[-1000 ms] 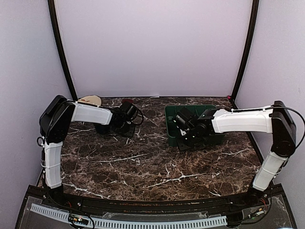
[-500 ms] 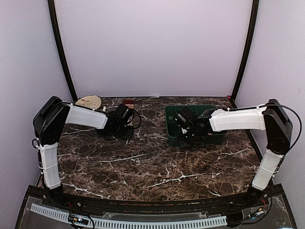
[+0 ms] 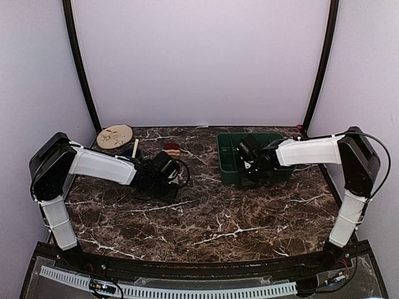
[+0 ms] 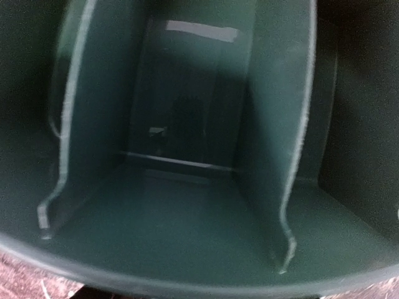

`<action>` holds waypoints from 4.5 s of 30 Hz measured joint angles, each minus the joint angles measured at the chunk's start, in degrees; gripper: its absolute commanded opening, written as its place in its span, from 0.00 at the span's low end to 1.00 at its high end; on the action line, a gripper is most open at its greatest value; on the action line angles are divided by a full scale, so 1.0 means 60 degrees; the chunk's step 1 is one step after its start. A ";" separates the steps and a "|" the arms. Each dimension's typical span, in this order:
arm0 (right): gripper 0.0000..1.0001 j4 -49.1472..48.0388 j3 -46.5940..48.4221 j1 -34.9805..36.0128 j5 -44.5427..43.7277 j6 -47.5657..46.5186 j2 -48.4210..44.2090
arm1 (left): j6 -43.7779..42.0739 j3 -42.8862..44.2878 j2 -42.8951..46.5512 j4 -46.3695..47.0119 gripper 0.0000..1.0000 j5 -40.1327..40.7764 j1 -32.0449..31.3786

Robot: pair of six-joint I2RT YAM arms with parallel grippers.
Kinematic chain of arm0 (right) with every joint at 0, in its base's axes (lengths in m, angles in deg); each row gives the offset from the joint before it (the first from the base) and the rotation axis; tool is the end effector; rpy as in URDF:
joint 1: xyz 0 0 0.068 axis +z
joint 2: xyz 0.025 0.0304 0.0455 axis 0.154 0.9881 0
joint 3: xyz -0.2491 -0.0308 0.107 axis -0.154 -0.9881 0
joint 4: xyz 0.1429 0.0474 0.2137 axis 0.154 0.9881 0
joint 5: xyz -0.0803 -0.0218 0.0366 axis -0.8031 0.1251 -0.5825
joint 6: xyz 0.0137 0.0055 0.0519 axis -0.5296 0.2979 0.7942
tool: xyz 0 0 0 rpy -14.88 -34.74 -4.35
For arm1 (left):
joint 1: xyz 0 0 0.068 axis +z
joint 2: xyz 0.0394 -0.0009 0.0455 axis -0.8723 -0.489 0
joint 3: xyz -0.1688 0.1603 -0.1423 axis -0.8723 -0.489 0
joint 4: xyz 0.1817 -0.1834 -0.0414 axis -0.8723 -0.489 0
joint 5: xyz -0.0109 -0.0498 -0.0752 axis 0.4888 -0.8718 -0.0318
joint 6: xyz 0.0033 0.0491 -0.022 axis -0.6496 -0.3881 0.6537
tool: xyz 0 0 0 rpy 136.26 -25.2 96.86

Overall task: Roll the socks
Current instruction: Move the storage box to the center of the board, then pick up the sock from the center of the board, then fold the sock at the center of the board.

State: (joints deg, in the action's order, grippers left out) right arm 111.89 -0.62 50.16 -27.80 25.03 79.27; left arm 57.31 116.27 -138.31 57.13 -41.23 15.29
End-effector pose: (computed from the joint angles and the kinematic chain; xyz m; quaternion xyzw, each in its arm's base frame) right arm 0.2751 0.2290 0.1772 -0.0777 0.9668 0.0095 0.2435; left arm 0.2606 -0.2577 0.1446 0.1461 0.9448 -0.1117 0.2710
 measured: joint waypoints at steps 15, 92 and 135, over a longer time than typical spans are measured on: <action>0.42 -0.0251 0.1472 -0.1169 -0.0186 -0.1049 0.1260 | 0.0743 -0.0896 0.1107 -0.1111 0.00 -0.1432 -0.2138; 0.00 -0.7803 -0.0226 0.3107 0.6160 0.3253 0.2171 | 0.1504 0.1220 0.3027 -0.6484 0.00 -0.0721 -0.4156; 0.00 -0.9311 -0.1876 0.2983 0.6138 0.4677 0.2350 | -0.2448 0.3825 0.1151 -0.6025 0.00 0.1268 -0.2594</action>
State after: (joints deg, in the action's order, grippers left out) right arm 56.03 -11.87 68.06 9.03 53.10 93.36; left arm 42.63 139.22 -131.40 20.97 -33.62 -0.27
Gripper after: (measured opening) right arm 0.004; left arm 0.029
